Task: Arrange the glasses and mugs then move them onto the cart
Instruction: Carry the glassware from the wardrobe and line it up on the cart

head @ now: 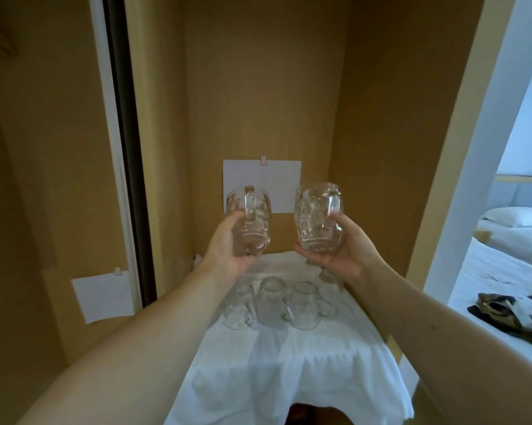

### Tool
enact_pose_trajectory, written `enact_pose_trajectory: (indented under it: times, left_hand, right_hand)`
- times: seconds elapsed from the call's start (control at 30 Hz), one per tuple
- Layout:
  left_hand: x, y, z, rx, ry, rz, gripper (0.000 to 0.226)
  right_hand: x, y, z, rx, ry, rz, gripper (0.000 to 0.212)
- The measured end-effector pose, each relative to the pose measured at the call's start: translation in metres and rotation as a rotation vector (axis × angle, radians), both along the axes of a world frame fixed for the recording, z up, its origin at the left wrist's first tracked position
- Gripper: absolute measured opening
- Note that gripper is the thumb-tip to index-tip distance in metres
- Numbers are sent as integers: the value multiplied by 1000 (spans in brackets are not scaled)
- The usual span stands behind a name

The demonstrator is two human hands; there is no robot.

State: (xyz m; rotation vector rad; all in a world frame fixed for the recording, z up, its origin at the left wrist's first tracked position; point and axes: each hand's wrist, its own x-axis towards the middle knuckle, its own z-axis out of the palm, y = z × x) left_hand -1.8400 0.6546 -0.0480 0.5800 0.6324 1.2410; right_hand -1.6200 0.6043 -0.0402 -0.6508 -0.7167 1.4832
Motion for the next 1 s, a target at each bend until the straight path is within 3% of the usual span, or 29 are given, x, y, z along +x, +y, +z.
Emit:
enact_pose_trajectory:
  times: [0.07, 0.2, 0.27, 0.33, 0.4, 0.5, 0.73, 0.77, 0.87, 0.9, 1.0]
  left_hand:
    - [3, -3, 1, 11, -14, -43, 59]
    - [23, -11, 1, 5, 1, -133, 49]
    - [36, -11, -1, 0, 4, -156, 65]
    - [52, -16, 0, 25, 19, -206, 96]
    - [73, -19, -2, 86, 64, -257, 108]
    - [109, -35, -1, 189, 86, -401, 98]
    - [219, -79, -17, 141, 126, -533, 106]
    - [238, -88, -19, 134, 125, -539, 102]
    - [295, -115, -22, 119, 99, -558, 52]
    - [315, -124, -22, 112, 108, -563, 47]
    - [372, -148, -24, 90, 131, -618, 72]
  right_hand:
    - [5, -3, -1, -39, 15, -20, 75]
    - [23, -15, -6, 4, -17, -3, 91]
    - [36, -24, -10, 30, -14, 12, 83]
    - [53, -34, -12, 40, -20, 26, 77]
    - [75, -49, -12, 67, -31, 40, 62]
    - [116, -74, -14, 92, -27, 8, 44]
    - [219, -137, -26, 82, -54, -65, 53]
    - [234, -149, -27, 79, -73, -75, 55]
    - [279, -183, -31, 49, -119, -133, 69]
    - [294, -195, -32, 33, -124, -157, 72]
    - [334, -235, -33, 24, -114, -216, 51]
